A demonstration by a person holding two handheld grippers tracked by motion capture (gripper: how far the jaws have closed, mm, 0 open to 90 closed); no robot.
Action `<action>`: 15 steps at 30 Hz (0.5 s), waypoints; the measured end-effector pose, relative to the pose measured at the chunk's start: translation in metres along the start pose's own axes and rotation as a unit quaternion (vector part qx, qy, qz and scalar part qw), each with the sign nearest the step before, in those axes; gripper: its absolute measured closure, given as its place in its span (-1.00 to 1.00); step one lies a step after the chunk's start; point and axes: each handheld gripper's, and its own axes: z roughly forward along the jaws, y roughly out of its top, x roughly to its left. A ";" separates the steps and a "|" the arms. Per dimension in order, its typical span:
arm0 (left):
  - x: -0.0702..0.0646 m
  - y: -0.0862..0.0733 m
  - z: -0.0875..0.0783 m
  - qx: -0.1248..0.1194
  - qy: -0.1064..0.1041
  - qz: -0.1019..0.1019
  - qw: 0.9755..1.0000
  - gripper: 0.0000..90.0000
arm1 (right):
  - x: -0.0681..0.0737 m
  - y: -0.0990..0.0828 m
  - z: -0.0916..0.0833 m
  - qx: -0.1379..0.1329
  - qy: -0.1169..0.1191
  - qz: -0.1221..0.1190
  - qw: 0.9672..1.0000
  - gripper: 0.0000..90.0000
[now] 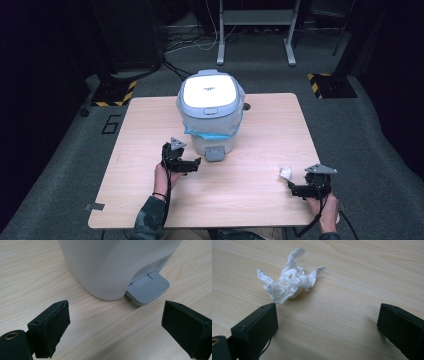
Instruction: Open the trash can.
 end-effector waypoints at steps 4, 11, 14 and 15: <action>-0.004 0.003 0.003 -0.003 -0.004 0.000 1.000 -0.82 | 0.000 0.000 0.000 0.000 0.000 0.000 1.000 -0.95; -0.020 0.009 0.015 -0.003 -0.012 0.016 1.000 -0.80 | 0.000 0.000 0.000 0.000 0.000 0.000 1.000 -0.95; -0.026 0.010 0.020 -0.008 -0.016 0.022 1.000 -0.59 | 0.000 0.000 0.000 0.000 0.000 0.000 1.000 -0.95; -0.029 0.009 0.022 -0.011 -0.021 0.025 0.999 -0.48 | 0.000 0.000 0.000 0.000 0.000 0.000 1.000 -0.95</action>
